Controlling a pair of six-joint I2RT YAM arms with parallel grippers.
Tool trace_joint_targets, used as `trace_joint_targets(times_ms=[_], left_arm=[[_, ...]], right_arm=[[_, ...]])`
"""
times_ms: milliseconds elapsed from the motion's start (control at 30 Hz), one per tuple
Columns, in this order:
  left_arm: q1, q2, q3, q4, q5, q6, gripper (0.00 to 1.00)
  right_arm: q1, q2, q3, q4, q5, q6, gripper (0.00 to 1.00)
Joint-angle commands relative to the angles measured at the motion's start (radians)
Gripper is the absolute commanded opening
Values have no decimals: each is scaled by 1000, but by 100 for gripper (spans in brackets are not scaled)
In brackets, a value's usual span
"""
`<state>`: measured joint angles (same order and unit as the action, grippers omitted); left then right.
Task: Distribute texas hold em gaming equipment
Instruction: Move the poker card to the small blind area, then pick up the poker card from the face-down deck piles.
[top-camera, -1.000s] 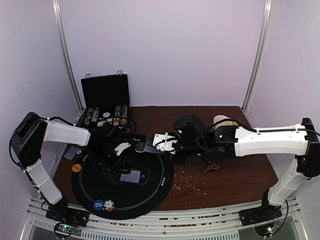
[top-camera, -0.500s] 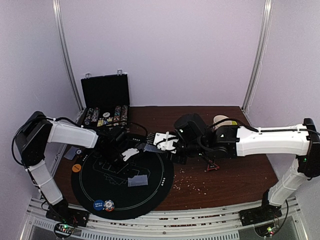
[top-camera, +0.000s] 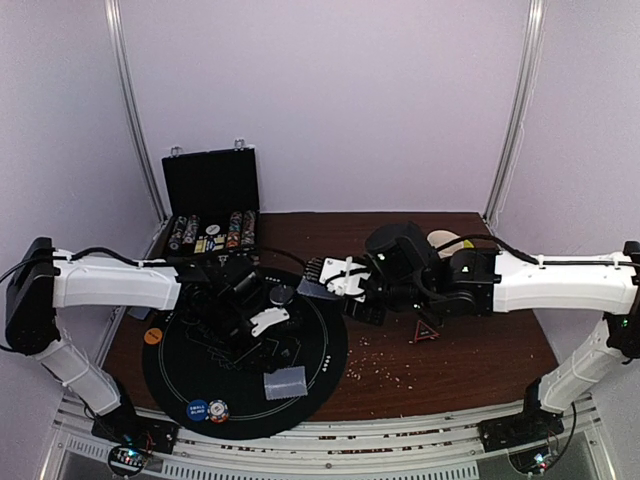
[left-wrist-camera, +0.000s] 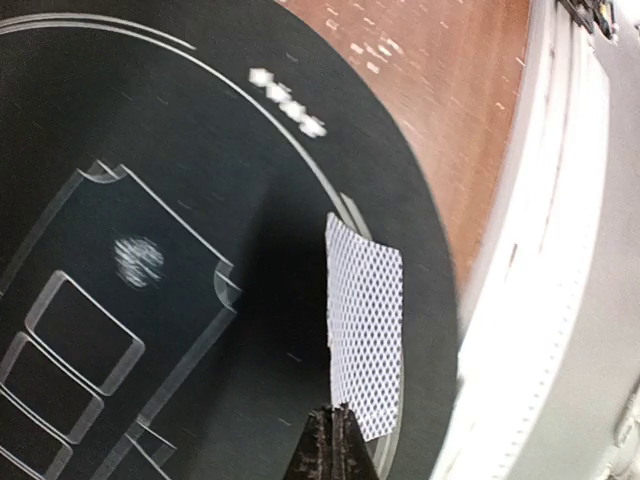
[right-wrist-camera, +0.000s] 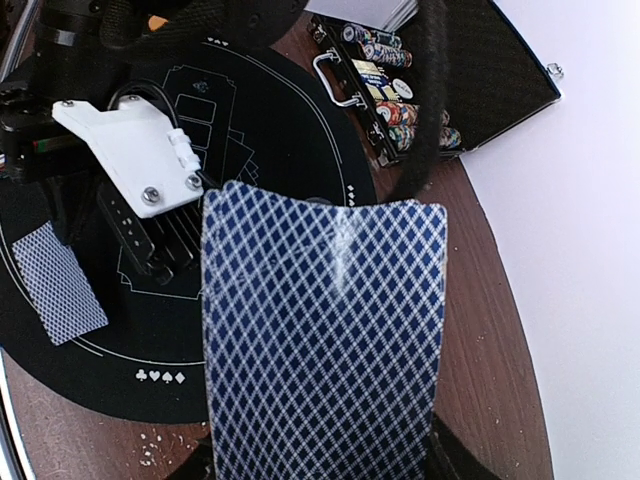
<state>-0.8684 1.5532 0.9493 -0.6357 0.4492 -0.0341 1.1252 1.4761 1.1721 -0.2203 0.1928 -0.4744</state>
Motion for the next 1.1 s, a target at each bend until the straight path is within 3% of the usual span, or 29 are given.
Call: trace_joint_targets(times_ms=[0, 233, 533, 633, 700, 967, 1067], left_arm=[[-16, -93, -43, -80, -37, -152, 0], [-31, -179, -159, -69, -62, -304, 0], [-34, -164, -214, -64, -80, -268, 0], [-34, -175, -161, -64, -89, -258, 38], [-34, -182, -121, -64, -89, -245, 57], [-11, -263, 124, -26, -298, -245, 82], [59, -303, 184, 70, -281, -268, 92]], right_arm=[[-4, -61, -21, -17, 13, 24, 49], [-4, -70, -30, 6, 1, 14, 49], [-4, -62, -31, 6, -16, 12, 49], [-5, -60, -28, 6, -19, 13, 49], [-5, -59, -25, 4, -20, 12, 49], [-4, -44, -1, -11, -42, 0, 49], [-3, -34, 8, -6, -52, -15, 49]])
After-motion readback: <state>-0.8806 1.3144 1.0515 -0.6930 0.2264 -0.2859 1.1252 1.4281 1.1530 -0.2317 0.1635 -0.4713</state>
